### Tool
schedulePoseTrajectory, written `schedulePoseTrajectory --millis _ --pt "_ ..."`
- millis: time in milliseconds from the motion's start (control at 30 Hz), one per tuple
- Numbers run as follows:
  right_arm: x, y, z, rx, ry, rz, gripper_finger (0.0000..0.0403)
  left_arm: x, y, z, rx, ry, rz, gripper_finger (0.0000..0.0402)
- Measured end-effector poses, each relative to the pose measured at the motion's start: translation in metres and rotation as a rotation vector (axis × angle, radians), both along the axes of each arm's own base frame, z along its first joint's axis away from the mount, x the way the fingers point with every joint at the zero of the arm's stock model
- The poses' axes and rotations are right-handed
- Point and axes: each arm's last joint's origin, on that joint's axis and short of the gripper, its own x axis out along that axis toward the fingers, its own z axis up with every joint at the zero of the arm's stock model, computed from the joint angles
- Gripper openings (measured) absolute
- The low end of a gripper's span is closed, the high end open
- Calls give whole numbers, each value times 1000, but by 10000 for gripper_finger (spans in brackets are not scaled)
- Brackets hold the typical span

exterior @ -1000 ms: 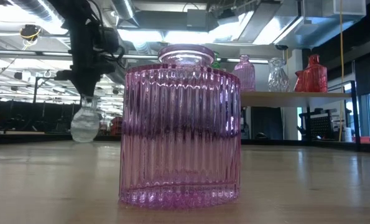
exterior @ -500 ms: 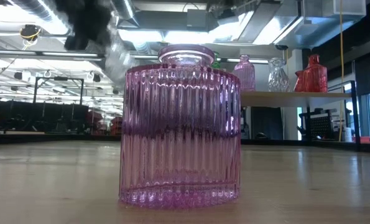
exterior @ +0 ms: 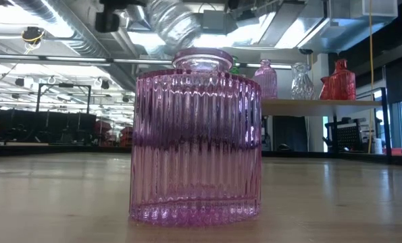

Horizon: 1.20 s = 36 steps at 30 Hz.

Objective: Sort vases onto shelf
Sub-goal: Put the transparent vase on the shelf aligned with the other transparent vases

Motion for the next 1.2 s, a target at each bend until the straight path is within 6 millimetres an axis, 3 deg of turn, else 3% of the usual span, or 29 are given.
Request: schedulePoseTrajectory --millis 267,500,900,1200 --pt "8 -1 -13 -11 52 -1 309 53 -17 -15 -38 -60 -99 30" --pt "11 1 -23 10 120 31 323 71 -20 -5 3 -59 -128 30" --pt "20 3 -35 100 175 96 285 101 -18 4 39 -66 -194 30" --pt "18 3 -36 81 191 109 174 100 -18 3 30 -53 -201 30"
